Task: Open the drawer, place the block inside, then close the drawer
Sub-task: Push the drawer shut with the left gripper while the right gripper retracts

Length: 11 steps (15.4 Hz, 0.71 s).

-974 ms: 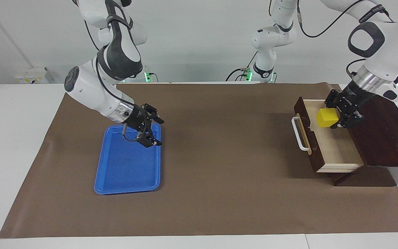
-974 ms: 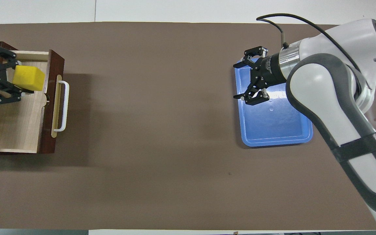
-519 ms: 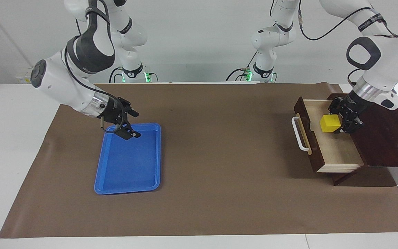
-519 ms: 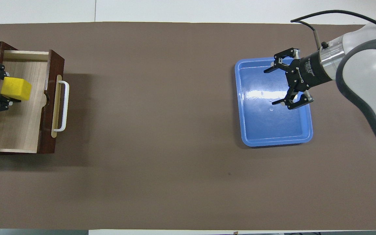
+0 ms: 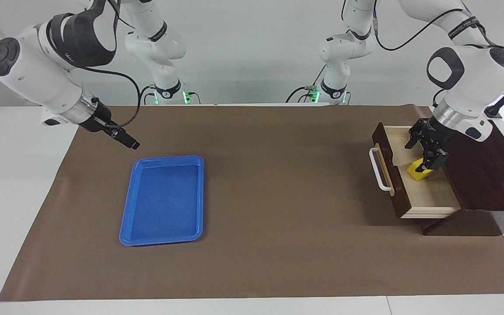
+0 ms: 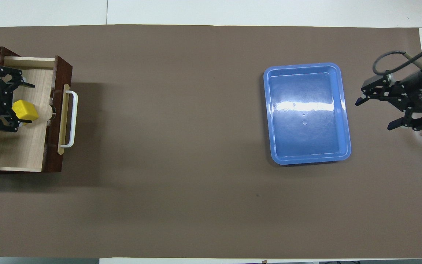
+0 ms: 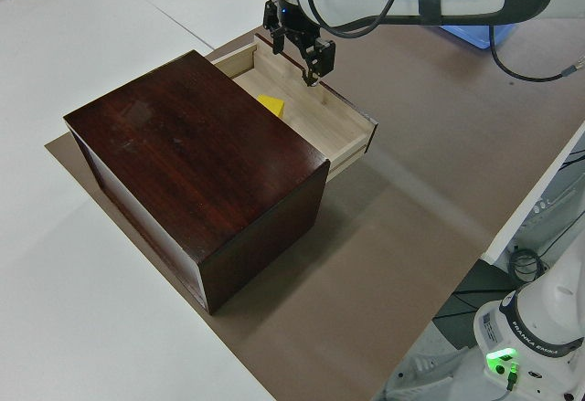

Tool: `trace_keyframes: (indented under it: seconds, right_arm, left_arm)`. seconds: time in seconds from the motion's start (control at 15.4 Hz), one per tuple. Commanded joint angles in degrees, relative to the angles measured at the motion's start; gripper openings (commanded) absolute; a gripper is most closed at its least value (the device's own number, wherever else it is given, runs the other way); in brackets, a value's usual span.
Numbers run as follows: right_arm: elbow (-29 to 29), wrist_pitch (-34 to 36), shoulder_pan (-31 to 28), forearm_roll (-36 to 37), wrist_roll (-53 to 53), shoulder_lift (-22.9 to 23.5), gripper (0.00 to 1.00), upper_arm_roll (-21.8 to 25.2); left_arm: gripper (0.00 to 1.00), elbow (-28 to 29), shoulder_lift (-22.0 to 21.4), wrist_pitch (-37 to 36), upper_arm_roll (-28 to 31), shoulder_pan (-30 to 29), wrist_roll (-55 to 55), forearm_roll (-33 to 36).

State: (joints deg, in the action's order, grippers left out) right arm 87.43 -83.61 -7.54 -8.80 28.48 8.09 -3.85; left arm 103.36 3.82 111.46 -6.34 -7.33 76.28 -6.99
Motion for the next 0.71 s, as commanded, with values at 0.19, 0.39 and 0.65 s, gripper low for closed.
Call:
trace_keyframes:
  seconds: [0.19, 0.39, 0.65]
  right_arm:
    - [1.2, 1.3, -0.8, 7.8, -26.7, -7.3, 1.0, -0.7]
    - [0.6, 2.3, 0.9, 9.9, -34.0, -9.1, 1.0, 0.8]
    - [-0.8, 4.6, 7.9, 9.6, -39.9, -9.3, 1.0, 8.1]
  left_arm:
    - [1.0, 5.6, -0.6, 2.8, 0.4, 6.9, 5.2, 5.0]
    - [1.0, 8.2, -0.7, 6.2, 0.4, 5.9, 4.7, 7.2]
    - [1.0, 7.0, -0.2, 6.5, 0.7, 1.4, -1.1, 11.4]
